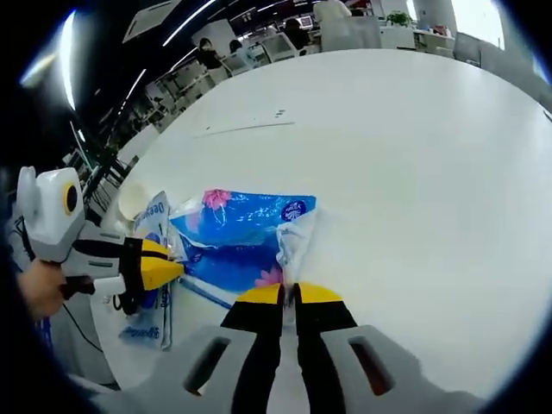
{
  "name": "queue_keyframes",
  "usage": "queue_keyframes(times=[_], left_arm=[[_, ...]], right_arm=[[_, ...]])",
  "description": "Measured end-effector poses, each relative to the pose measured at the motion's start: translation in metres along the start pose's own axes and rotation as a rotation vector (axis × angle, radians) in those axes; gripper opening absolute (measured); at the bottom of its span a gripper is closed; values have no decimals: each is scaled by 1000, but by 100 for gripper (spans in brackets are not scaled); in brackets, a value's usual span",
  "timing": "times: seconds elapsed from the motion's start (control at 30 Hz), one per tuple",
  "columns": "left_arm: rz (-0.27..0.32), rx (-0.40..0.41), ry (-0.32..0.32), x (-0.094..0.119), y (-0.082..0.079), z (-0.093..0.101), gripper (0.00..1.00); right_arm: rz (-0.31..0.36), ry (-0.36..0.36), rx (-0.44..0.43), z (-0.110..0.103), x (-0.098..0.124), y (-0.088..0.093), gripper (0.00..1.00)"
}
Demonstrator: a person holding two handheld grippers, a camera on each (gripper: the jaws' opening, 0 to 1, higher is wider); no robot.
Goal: Arrange the tabletop items into an orderly group along one side of the table until the central work area is clear of visible clutter.
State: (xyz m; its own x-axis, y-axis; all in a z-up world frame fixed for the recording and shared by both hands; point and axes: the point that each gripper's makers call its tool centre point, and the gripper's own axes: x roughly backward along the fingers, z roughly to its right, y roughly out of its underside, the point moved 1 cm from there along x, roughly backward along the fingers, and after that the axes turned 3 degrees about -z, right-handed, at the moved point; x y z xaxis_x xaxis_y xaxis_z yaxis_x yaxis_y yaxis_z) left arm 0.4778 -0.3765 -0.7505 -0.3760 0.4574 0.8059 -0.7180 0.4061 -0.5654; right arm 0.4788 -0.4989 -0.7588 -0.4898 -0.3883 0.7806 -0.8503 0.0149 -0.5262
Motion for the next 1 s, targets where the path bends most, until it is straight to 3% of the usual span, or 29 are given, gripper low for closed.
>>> queue_keyframes(times=[0.2,0.43,0.6,0.67,0.73,0.77,0.93,1.0], left_arm=[[15,16,-17,2,-2,-2,5],[74,36,-59,13,-10,-8,28],[153,47,-72,24,-19,-8,47],[220,81,-82,30,-26,-9,66],[283,120,-74,36,-32,-8,94],[303,115,-90,41,-33,-11,100],[329,122,-92,58,-30,-13,100],[341,118,-104,65,-29,-15,100]], right_arm=[[1,3,-4,0,2,1,7],[19,-2,-21,-1,12,5,18],[158,-118,29,-26,27,-10,37],[160,-124,33,-31,31,-8,47],[191,-145,45,-38,34,-11,54],[193,-129,54,-37,37,-9,53],[231,-167,56,-44,48,-10,70],[233,-169,55,-47,50,-8,70]])
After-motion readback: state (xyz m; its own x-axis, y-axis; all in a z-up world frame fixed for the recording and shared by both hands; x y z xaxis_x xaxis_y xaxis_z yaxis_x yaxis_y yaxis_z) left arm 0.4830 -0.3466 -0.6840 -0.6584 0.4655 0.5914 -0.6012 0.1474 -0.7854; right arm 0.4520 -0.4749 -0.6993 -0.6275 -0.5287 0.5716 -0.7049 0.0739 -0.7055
